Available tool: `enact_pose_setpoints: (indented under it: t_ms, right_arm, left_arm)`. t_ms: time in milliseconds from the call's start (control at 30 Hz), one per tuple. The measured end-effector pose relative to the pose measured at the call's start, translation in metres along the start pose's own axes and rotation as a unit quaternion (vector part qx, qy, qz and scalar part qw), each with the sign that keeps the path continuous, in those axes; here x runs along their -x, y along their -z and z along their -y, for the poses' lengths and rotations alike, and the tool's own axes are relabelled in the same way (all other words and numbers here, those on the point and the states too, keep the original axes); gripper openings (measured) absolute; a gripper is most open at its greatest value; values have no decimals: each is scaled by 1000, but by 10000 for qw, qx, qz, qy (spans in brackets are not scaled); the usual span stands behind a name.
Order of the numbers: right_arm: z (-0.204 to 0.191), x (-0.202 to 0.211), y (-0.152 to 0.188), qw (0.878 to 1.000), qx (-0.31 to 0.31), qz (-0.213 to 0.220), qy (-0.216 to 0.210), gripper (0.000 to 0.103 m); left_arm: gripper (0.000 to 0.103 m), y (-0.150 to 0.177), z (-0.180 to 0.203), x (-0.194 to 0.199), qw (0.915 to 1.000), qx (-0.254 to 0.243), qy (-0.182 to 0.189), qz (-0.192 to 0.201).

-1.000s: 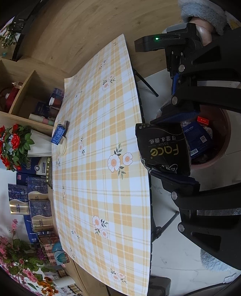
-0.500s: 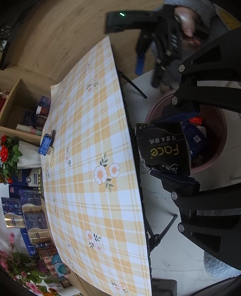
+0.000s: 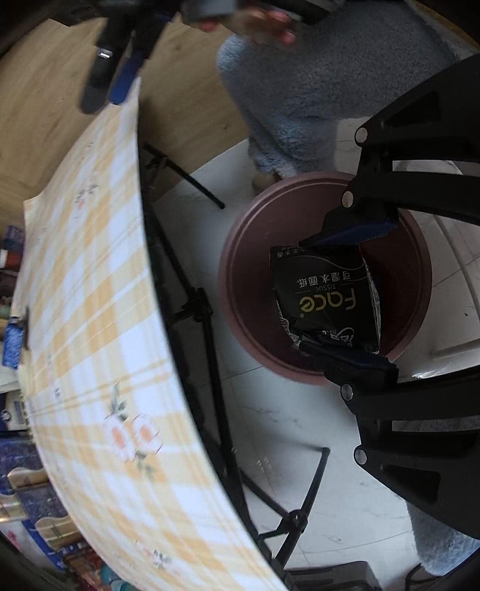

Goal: Collect trash
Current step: 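Raise both tools back up toward the blue box and cream lid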

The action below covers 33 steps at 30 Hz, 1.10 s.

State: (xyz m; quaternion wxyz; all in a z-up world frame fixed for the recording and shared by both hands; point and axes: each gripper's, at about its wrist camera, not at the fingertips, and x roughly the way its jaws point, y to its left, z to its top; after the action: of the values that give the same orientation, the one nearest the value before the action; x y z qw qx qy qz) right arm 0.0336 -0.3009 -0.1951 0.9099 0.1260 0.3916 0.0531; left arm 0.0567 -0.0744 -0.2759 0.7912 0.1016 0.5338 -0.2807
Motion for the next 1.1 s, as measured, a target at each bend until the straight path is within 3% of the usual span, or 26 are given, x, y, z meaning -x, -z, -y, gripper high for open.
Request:
enact_pose_setpoints:
  t_ms: [200, 367, 467, 633, 900, 1100]
  right_arm:
    - [9, 3, -3, 9998, -207, 70, 0, 96]
    - [11, 2, -2, 9997, -222, 41, 35, 96]
    - [12, 3, -3, 9997, -232, 58, 62, 97]
    - [15, 4, -7, 9996, -258, 90, 107, 97]
    - [16, 4, -21, 9995, -67, 134, 269, 97]
    - [15, -1, -41, 9990, 158, 167, 378, 97]
  left_arm:
    - [57, 5, 4, -16, 9997, -148, 15, -211]
    - [80, 1, -2, -4, 9998, 25, 153, 143]
    - [87, -5, -9, 7, 9985, 260, 178, 441]
    - [90, -18, -25, 36, 9924, 585, 120, 1080]
    - [90, -50, -56, 94, 9736, 741, -195, 2152]
    - [90, -77, -74, 125, 9630, 741, -355, 2567]
